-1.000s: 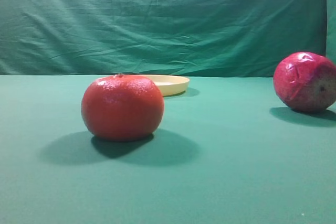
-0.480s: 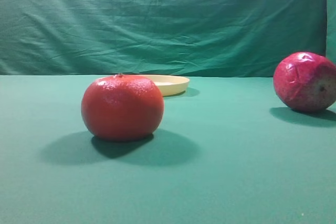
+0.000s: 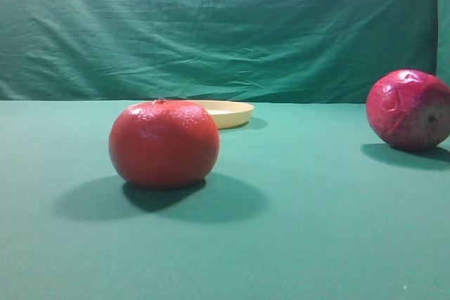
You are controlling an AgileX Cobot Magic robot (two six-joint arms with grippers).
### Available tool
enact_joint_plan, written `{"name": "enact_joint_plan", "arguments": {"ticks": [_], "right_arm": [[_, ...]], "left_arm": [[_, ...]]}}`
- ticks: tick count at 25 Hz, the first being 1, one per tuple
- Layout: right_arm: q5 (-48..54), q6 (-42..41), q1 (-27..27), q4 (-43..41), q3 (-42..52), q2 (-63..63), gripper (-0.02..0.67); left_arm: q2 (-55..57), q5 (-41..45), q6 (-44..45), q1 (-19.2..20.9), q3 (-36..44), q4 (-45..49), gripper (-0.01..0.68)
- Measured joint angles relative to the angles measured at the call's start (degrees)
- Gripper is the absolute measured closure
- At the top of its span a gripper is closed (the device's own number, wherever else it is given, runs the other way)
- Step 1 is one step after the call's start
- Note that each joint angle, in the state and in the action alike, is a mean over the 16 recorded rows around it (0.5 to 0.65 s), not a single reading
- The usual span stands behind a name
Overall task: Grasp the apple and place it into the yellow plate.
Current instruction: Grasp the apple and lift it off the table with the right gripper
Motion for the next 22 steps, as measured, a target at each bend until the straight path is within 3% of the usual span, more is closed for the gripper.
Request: {"name": "enact_joint_plan", "arguments": {"ticks": [8,12,15,22], "right_arm": [[0.97,0.16,3.21,-1.95,-7.67,10.82,0.646],[-0.21,0.29,4.62,-2.99,-9.82,15.25,0.6],[-1.66,0.38,5.09,-3.65,-10.63,17.99,0.513],[-5.84,0.57,5.17,-3.93,-11.17,23.21,0.234]], "left_arm": [[0.0,0.0,0.0,0.0,0.0,0.0,0.516],[0.0,0.0,0.0,0.0,0.0,0.0,0.516],[0.0,0.0,0.0,0.0,0.0,0.0,0.516],[0.0,0.0,0.0,0.0,0.0,0.0,0.516]]}}
